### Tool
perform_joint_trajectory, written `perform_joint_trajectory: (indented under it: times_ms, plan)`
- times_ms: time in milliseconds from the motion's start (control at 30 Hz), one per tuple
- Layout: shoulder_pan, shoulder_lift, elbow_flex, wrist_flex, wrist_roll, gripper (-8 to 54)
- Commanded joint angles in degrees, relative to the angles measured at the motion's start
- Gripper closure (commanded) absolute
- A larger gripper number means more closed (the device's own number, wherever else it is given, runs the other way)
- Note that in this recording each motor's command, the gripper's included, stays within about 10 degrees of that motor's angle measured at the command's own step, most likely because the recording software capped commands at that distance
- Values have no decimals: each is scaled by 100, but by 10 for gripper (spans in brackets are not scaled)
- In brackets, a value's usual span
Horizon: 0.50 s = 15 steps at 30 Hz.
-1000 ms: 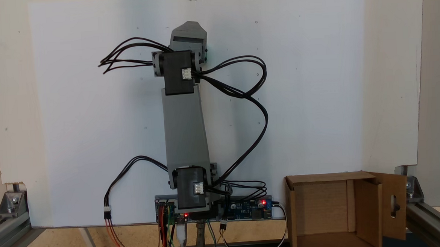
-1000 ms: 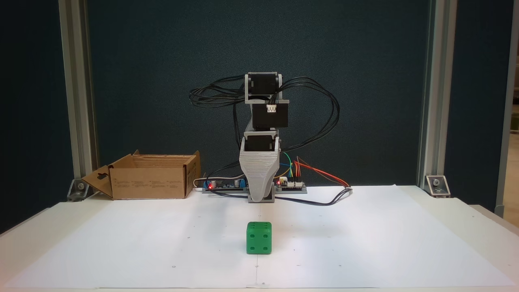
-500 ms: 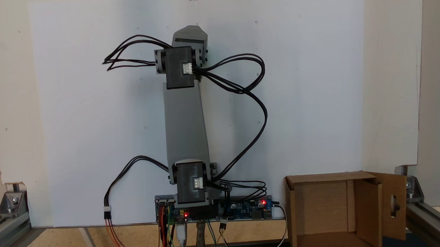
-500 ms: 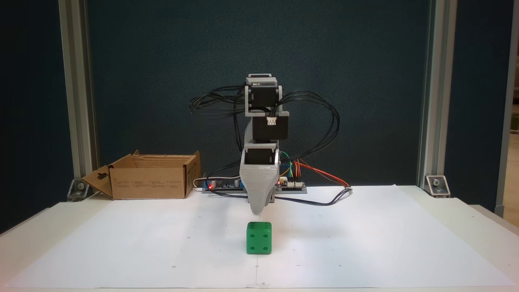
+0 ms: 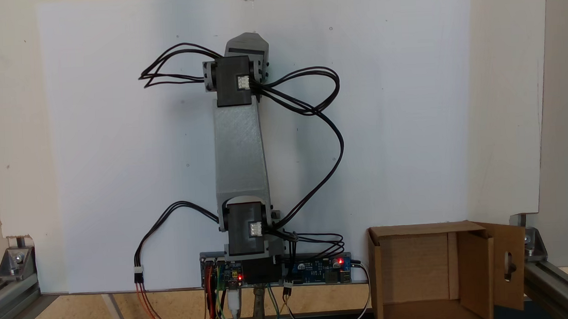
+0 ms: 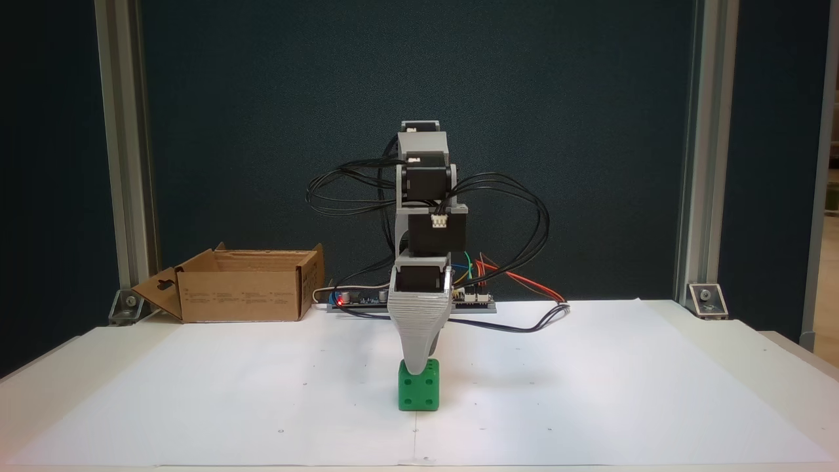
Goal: Grasp a green dice and put it in the bin.
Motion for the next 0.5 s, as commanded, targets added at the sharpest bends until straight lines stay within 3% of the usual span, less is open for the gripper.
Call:
perform_joint_trajectory:
  times_ms: [0,467]
  plan:
    - [-62,70,-35,-149,167,3]
    - [-70,62,299,-554,167,17]
